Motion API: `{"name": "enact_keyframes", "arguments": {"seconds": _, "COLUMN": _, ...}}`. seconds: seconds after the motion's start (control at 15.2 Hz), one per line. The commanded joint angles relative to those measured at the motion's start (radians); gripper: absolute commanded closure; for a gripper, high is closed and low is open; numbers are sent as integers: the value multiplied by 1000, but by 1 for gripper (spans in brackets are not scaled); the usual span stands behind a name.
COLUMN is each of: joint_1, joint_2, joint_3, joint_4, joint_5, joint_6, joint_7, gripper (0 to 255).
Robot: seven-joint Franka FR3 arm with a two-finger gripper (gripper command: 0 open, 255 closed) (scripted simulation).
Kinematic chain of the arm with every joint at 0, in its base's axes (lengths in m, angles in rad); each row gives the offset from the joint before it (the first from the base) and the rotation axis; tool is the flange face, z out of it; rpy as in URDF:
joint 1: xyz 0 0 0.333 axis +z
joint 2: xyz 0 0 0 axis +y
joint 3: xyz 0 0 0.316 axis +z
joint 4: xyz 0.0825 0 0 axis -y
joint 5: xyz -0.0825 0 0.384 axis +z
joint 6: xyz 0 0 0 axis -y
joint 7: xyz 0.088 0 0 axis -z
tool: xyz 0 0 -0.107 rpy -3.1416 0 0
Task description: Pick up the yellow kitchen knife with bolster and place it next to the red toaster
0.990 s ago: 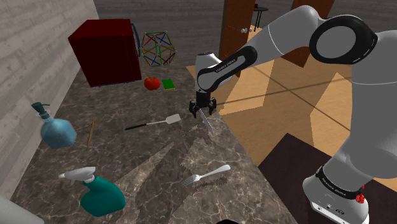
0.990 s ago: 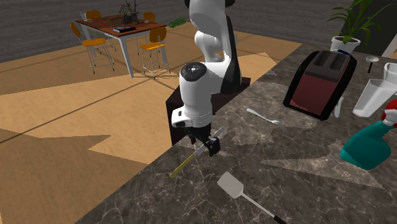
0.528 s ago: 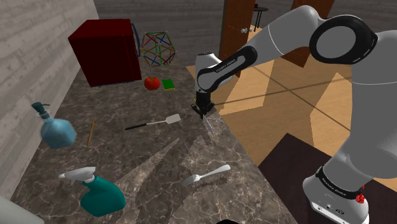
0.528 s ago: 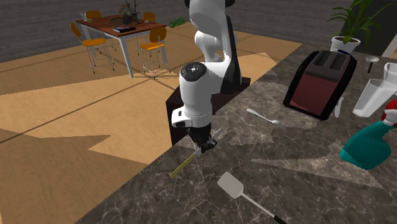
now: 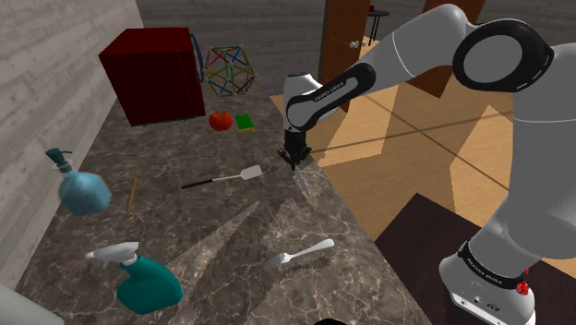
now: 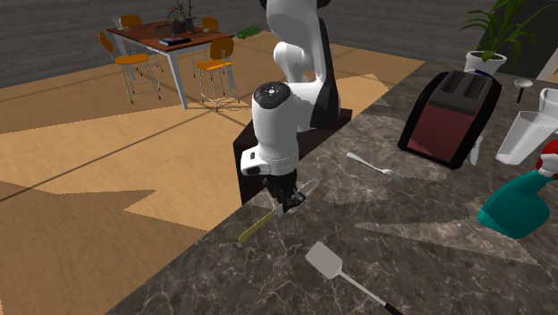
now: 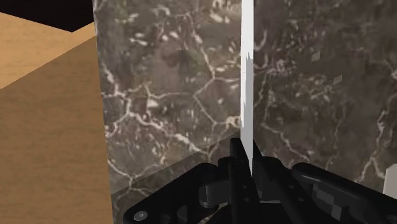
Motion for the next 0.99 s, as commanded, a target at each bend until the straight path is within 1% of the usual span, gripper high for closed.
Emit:
{"name": "enact_keyframes", "arguments": {"seconds": 0.0, "joint_1": -1, "joint_2": -13, "joint_3": 1, "joint_4": 8, "joint_5": 2, "joint_6": -21, "joint_7": 0, "gripper": 255}}
{"name": "enact_keyframes", "arguments": {"seconds": 0.92, "joint_1": -8, "joint_2": -111, "joint_3": 9, "joint_4": 64, "joint_5": 17, "joint_6": -173, "joint_7": -1, "gripper": 255}}
